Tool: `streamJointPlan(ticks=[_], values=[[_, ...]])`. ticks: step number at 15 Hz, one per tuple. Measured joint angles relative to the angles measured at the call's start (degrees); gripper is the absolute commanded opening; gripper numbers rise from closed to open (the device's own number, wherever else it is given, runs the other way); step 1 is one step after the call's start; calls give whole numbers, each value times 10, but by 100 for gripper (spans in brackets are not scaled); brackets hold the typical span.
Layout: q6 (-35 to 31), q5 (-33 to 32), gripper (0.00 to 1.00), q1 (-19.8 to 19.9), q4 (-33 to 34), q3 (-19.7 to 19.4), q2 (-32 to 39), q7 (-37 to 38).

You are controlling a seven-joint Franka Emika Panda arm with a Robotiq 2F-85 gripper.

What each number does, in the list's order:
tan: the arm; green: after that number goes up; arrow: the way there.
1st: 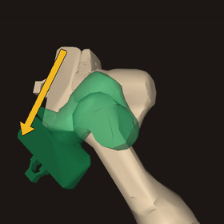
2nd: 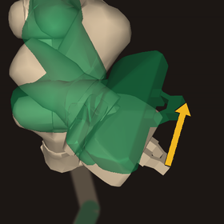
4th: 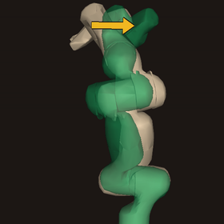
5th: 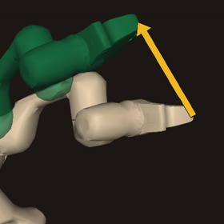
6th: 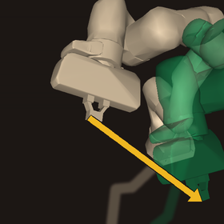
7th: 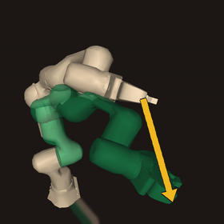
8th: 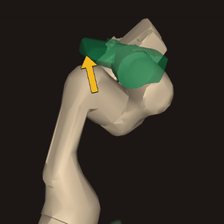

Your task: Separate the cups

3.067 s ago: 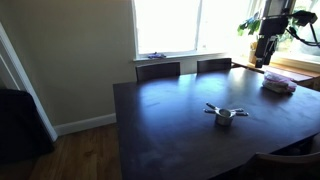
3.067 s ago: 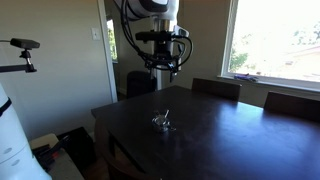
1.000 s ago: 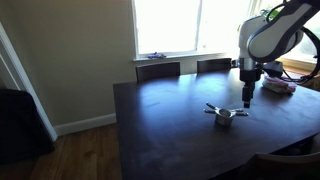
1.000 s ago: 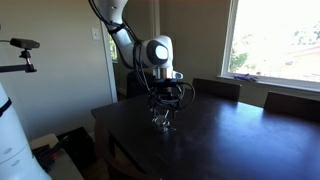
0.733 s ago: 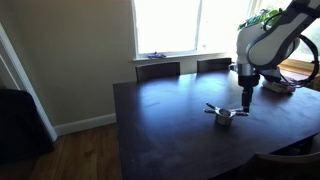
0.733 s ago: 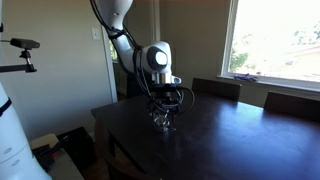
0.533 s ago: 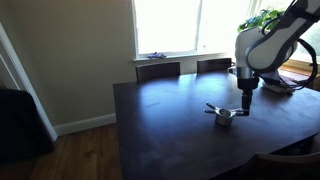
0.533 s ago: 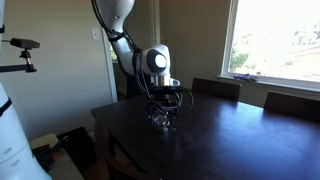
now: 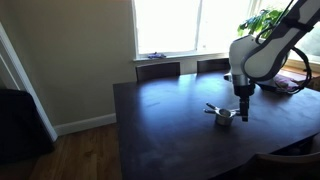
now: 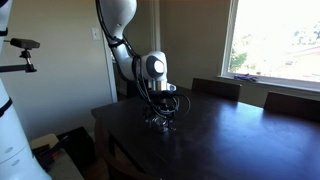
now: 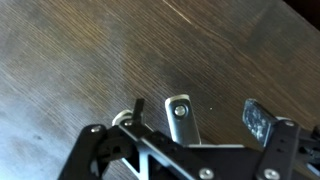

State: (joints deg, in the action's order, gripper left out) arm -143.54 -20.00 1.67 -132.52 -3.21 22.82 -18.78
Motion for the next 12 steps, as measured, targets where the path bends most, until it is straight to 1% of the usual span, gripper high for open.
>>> streamJointPlan(ticks=[5, 6, 7, 12], values=[[0, 0, 100, -2, 23, 6, 29, 1], [1, 0, 92, -2, 29, 6, 34, 2], [1, 0, 74, -2, 34, 7, 38, 3], [6, 1, 41, -2, 47, 8, 42, 4]])
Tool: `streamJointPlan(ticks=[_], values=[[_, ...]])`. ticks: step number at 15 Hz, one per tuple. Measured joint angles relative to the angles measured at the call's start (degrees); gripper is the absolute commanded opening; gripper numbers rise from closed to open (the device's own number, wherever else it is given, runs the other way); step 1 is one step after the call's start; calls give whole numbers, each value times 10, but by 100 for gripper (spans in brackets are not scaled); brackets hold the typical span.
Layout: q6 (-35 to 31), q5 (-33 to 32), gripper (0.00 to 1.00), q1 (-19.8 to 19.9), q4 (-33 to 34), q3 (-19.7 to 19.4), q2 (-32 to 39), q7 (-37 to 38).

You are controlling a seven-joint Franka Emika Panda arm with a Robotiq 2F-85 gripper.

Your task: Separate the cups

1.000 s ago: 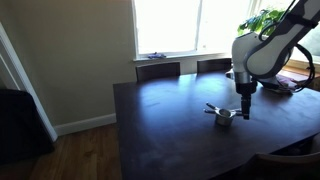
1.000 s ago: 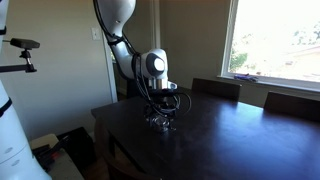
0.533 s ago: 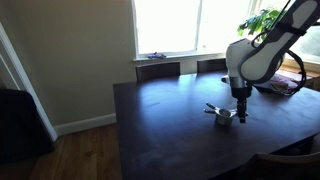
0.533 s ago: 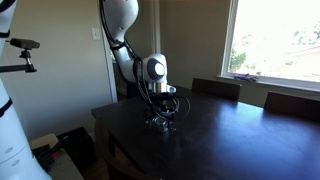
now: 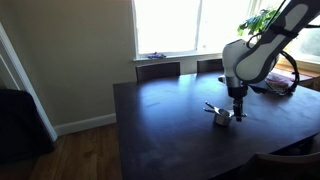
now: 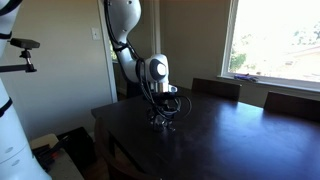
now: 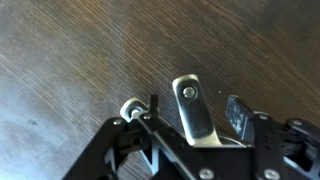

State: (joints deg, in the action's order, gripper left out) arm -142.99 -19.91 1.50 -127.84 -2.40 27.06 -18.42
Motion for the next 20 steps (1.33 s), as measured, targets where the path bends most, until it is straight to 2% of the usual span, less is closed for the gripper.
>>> streamJointPlan(ticks=[6, 7, 14, 20], values=[[6, 2, 3, 0, 0, 8, 0, 0], [8, 3, 7, 0, 0, 9, -1, 0], [26, 14, 7, 2, -4, 20, -21, -16], [33, 32, 7, 10, -39, 24, -86, -56]])
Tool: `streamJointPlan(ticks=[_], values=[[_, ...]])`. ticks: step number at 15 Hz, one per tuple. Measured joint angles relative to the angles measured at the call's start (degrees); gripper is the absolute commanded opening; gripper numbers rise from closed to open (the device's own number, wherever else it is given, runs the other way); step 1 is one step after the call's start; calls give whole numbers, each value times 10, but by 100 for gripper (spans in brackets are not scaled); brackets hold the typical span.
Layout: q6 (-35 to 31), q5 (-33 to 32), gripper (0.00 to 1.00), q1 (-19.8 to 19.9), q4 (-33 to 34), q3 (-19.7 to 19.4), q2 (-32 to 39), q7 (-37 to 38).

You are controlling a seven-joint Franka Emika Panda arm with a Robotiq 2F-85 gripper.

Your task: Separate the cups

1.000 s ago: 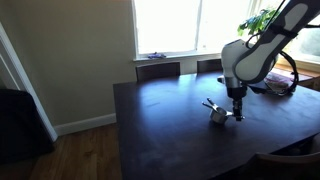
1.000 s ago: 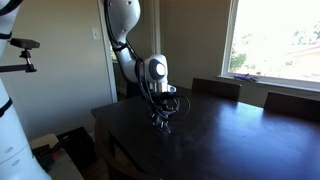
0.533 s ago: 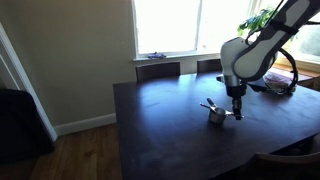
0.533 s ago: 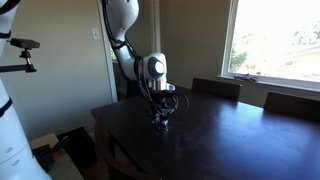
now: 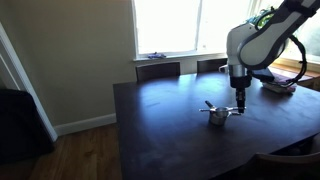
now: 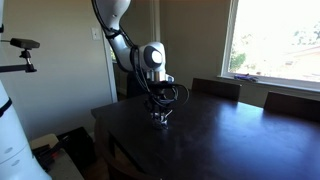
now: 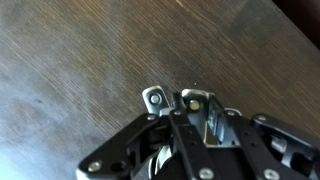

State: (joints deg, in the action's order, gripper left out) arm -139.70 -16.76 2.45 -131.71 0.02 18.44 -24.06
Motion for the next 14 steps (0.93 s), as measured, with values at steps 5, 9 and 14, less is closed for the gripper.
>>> streamJointPlan(ticks=[5, 9, 14], values=[[3, 57, 7, 17, -15, 0, -61, -43], [11, 106, 7, 32, -15, -2, -96, -68], [44, 127, 72, 38, -13, -10, -122, -91]])
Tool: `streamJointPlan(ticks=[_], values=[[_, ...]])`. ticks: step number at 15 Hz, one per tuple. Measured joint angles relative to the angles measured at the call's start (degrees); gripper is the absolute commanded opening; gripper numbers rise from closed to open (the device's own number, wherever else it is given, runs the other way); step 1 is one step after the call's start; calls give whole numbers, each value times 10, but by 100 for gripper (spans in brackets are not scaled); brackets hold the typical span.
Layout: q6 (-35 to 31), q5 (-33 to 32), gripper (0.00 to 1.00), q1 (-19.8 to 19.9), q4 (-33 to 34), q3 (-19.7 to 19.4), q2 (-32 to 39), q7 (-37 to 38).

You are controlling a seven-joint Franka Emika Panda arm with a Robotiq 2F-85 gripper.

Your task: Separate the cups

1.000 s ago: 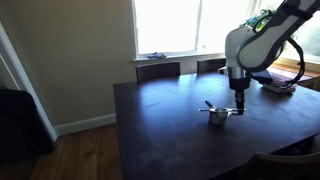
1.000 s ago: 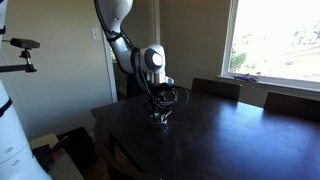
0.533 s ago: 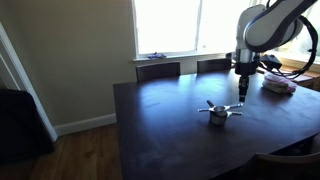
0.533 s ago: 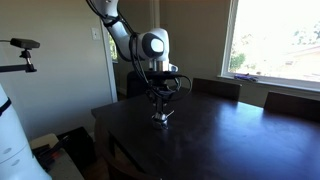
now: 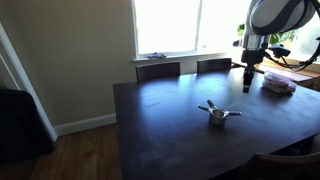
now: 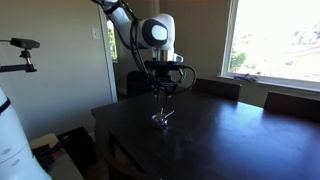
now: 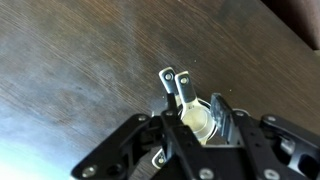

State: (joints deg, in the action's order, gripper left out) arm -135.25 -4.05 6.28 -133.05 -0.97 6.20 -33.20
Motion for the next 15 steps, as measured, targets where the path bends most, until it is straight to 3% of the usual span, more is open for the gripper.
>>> streamJointPlan(ticks=[5, 10, 15], values=[[40, -49, 99, -6, 10, 1, 20, -21], [34, -128, 100, -20, 28, 5, 77, -19], [18, -154, 100, -34, 57, 10, 143, -10]])
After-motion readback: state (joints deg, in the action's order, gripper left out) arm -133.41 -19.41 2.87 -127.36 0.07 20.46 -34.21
